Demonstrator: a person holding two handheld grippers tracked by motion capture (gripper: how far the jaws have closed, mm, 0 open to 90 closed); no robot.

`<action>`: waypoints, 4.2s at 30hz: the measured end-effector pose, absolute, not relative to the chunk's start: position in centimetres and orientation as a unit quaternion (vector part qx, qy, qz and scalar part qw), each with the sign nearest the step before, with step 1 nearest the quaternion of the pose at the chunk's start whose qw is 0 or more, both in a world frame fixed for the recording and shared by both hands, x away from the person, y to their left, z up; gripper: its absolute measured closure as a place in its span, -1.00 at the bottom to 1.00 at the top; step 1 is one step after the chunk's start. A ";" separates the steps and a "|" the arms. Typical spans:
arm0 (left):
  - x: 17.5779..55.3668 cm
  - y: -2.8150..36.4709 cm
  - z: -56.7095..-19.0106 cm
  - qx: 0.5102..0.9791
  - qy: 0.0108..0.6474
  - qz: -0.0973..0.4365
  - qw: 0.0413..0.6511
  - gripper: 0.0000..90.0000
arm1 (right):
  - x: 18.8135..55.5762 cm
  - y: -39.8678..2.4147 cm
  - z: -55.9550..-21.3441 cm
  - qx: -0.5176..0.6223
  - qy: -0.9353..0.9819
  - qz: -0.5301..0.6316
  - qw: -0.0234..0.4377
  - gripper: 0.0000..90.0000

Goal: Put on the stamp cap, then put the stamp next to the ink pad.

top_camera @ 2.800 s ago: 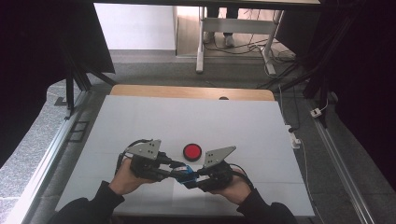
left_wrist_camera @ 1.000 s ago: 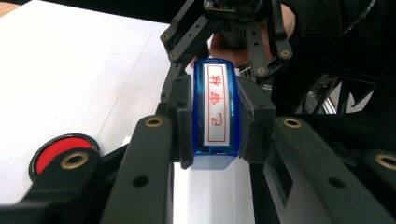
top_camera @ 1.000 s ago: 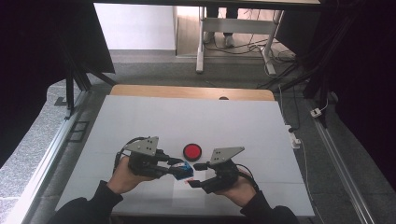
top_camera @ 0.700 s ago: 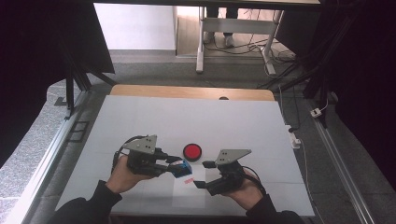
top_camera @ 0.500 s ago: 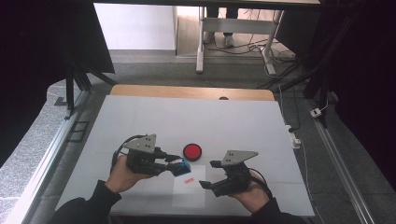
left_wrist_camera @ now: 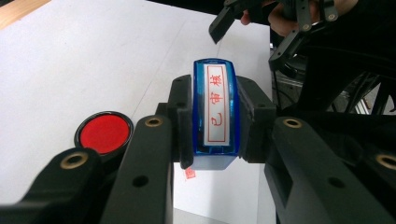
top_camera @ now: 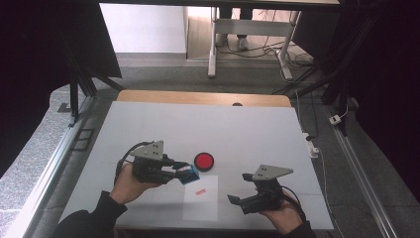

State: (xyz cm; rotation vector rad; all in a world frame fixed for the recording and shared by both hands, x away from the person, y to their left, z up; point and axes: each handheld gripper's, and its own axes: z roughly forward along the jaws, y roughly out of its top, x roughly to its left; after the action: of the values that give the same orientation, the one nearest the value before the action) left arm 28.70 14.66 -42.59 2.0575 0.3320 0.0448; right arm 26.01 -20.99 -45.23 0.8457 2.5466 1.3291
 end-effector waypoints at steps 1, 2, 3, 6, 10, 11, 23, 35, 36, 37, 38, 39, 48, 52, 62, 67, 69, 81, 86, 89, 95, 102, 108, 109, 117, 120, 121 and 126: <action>28.7 14.7 -42.6 0.852 0.139 0.019 0.504 0.56 | 26.0 -21.2 -45.2 0.286 0.845 0.444 0.076 -0.78; 28.7 14.8 -42.5 0.852 0.141 0.020 0.504 0.56 | 25.9 -21.4 -45.2 0.290 0.845 0.442 0.080 -0.79; 28.7 14.8 -42.5 0.852 0.142 0.021 0.504 0.56 | 25.9 -21.6 -45.1 0.293 0.844 0.442 0.081 -0.81; 28.8 15.0 -42.4 0.851 0.148 0.024 0.503 0.56 | 25.7 -22.1 -45.1 0.301 0.840 0.444 0.084 -0.82; 28.8 15.2 -42.4 0.851 0.153 0.028 0.502 0.56 | 25.5 -22.6 -45.3 0.308 0.839 0.440 0.086 -0.88; 28.9 15.3 -42.4 0.851 0.154 0.028 0.501 0.56 | 25.4 -22.7 -45.3 0.310 0.839 0.439 0.086 -0.89; 29.1 15.9 -42.4 0.850 0.166 0.034 0.498 0.56 | 24.8 -23.7 -45.4 0.324 0.836 0.432 0.097 -0.93; 29.5 16.6 -42.4 0.851 0.192 0.049 0.486 0.56 | 24.3 -24.8 -45.6 0.338 0.832 0.425 0.113 -0.95; 29.5 16.7 -42.4 0.851 0.193 0.050 0.485 0.56 | 24.3 -24.8 -45.6 0.338 0.832 0.425 0.114 -0.95; 29.5 16.8 -42.4 0.851 0.195 0.051 0.484 0.56 | 24.2 -24.9 -45.6 0.339 0.831 0.426 0.113 -0.95; 29.6 16.9 -42.4 0.851 0.196 0.053 0.484 0.56 | 24.2 -24.9 -45.6 0.340 0.832 0.424 0.114 -0.95; 29.6 16.9 -42.5 0.852 0.198 0.054 0.482 0.56 | 24.2 -25.0 -45.6 0.340 0.833 0.422 0.115 -0.95; 29.9 17.6 -42.6 0.852 0.217 0.064 0.473 0.56 | 24.0 -25.4 -45.7 0.345 0.831 0.419 0.120 -0.96; 30.0 17.9 -42.8 0.853 0.227 0.069 0.466 0.56 | 23.9 -25.6 -45.8 0.350 0.830 0.416 0.122 -0.97; 30.4 18.7 -43.1 0.852 0.250 0.080 0.453 0.56 | 23.6 -26.1 -45.7 0.367 0.823 0.411 0.136 -1.00; 30.6 19.1 -43.3 0.854 0.261 0.090 0.440 0.56 | 23.5 -26.2 -45.7 0.370 0.822 0.409 0.142 -1.00; 30.6 19.3 -43.5 0.855 0.267 0.092 0.435 0.56 | 23.4 -26.3 -45.7 0.373 0.820 0.410 0.143 -1.00; 31.2 20.7 -44.6 0.850 0.316 0.103 0.408 0.56 | 23.3 -26.4 -45.7 0.377 0.818 0.409 0.148 -1.00; 31.5 21.4 -45.3 0.847 0.338 0.106 0.398 0.56 | 23.3 -26.4 -45.7 0.377 0.819 0.406 0.150 -1.00; 31.7 21.8 -45.7 0.844 0.349 0.104 0.394 0.56 | 23.3 -26.4 -45.7 0.378 0.818 0.407 0.150 -1.00; 32.0 22.1 -46.4 0.842 0.366 0.108 0.383 0.56 | 23.3 -26.4 -45.7 0.379 0.818 0.406 0.151 -1.00; 32.4 22.4 -47.4 0.838 0.384 0.106 0.371 0.56 | 23.3 -26.4 -45.7 0.379 0.818 0.405 0.151 -1.00; 32.7 22.5 -48.2 0.839 0.397 0.102 0.358 0.56 | 23.3 -26.3 -45.7 0.378 0.820 0.404 0.150 -1.00; 32.7 22.5 -48.3 0.840 0.398 0.102 0.355 0.56 | 23.3 -26.3 -45.7 0.378 0.820 0.403 0.150 -1.00; 32.9 22.1 -49.1 0.849 0.393 0.103 0.338 0.56 | 23.3 -26.3 -45.7 0.376 0.821 0.402 0.150 -1.00; 32.9 21.9 -49.5 0.853 0.392 0.100 0.331 0.56 | 23.3 -26.3 -45.7 0.375 0.821 0.403 0.150 -1.00; 33.0 21.8 -49.6 0.854 0.391 0.098 0.328 0.56 | 23.3 -26.2 -45.7 0.375 0.821 0.403 0.150 -1.00; 33.1 21.6 -50.1 0.861 0.389 0.096 0.313 0.55 | 23.3 -26.2 -45.7 0.374 0.822 0.403 0.149 -1.00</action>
State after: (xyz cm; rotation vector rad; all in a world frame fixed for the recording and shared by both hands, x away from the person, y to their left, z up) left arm 33.06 21.55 -50.12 2.2714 1.0263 0.2539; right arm 23.29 -26.22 -45.73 1.0763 2.3617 1.1580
